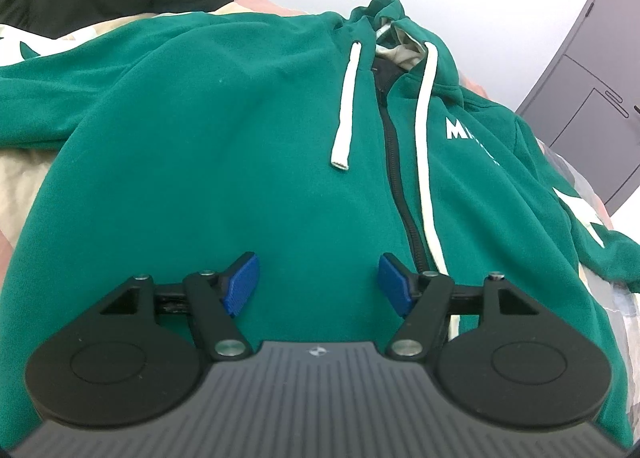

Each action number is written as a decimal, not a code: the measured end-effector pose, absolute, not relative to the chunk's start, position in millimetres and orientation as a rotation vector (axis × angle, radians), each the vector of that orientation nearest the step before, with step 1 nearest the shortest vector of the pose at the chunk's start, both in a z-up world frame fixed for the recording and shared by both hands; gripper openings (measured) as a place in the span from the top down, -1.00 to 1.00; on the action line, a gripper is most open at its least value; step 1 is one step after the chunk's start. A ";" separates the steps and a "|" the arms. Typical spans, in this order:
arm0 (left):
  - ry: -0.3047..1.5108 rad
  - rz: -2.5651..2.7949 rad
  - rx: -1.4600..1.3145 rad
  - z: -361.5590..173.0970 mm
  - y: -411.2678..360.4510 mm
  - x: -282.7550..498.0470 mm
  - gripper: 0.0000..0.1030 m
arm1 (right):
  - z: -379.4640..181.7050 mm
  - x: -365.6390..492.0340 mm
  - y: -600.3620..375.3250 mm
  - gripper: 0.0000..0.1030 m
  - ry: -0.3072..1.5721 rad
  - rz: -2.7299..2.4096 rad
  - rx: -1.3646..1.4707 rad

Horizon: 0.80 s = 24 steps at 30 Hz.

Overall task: Fold large clothes
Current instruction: 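Grasp the sleeve cuff with the right gripper, fold it across the body, release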

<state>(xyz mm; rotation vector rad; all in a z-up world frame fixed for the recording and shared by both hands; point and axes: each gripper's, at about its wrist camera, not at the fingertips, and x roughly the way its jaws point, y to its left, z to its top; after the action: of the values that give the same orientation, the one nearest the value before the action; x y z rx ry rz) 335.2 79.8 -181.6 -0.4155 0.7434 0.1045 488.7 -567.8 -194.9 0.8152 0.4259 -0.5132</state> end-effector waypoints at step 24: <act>0.771 0.168 -0.465 -173.5 82.4 357.8 -0.39 | -234.5 584.0 -597.8 0.56 0.479 -0.476 0.823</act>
<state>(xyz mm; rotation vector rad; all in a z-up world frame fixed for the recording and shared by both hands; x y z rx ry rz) 357.8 82.4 -173.5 -0.4649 0.7709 0.1681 584.0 -597.8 -234.5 0.8232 0.4790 -0.4761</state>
